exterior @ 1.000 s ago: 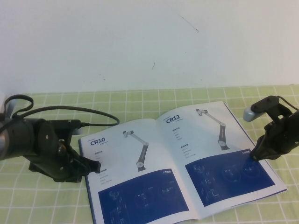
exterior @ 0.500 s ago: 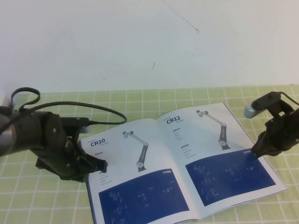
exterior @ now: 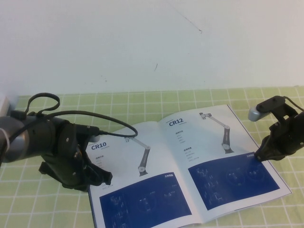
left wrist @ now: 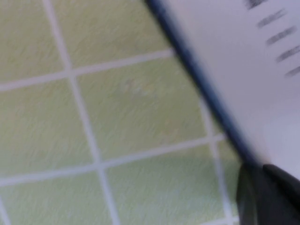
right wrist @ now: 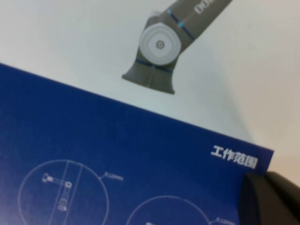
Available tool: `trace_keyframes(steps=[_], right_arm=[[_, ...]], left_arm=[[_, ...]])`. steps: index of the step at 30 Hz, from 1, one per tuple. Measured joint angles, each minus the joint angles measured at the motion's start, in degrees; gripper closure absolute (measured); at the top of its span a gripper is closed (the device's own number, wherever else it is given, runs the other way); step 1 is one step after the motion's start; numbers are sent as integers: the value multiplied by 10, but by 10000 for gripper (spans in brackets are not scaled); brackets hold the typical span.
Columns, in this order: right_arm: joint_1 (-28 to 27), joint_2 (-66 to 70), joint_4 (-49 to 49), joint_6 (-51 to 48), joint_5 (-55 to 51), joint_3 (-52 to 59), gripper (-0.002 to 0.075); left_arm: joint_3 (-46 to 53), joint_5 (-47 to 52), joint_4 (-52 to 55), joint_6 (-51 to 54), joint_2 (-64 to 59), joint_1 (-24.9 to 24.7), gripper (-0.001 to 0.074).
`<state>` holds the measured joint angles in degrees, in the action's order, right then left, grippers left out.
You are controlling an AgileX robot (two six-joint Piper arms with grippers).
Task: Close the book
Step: 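Close the open booklet and leave it lying on the table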
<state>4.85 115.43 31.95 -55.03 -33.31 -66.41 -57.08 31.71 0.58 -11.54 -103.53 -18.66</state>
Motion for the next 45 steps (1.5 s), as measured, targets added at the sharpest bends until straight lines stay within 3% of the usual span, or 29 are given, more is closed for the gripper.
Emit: trace_keyframes(steps=[11, 17, 21, 29, 32, 36, 45], right_arm=[[0, 1, 0, 3, -1, -1, 727], [0, 1, 0, 7, -1, -1, 727], [0, 1, 0, 11, -1, -1, 727], [0, 1, 5, 13, -2, -1, 727], [-3, 2, 9, 13, -4, -1, 727], [-3, 3, 10, 13, -9, -4, 727], [-3, 3, 12, 14, -10, -4, 727]], left_arm=[[0, 13, 22, -32, -1, -6, 738], [-4, 5, -19, -12, -7, -6, 738], [-4, -29, -117, 57, -10, -6, 738], [-10, -83, -434, 310, -26, -24, 738], [-32, -73, -475, 362, -27, -32, 738], [-66, -23, -421, 353, -26, -38, 738], [-86, 113, 17, 36, 26, -39, 738]])
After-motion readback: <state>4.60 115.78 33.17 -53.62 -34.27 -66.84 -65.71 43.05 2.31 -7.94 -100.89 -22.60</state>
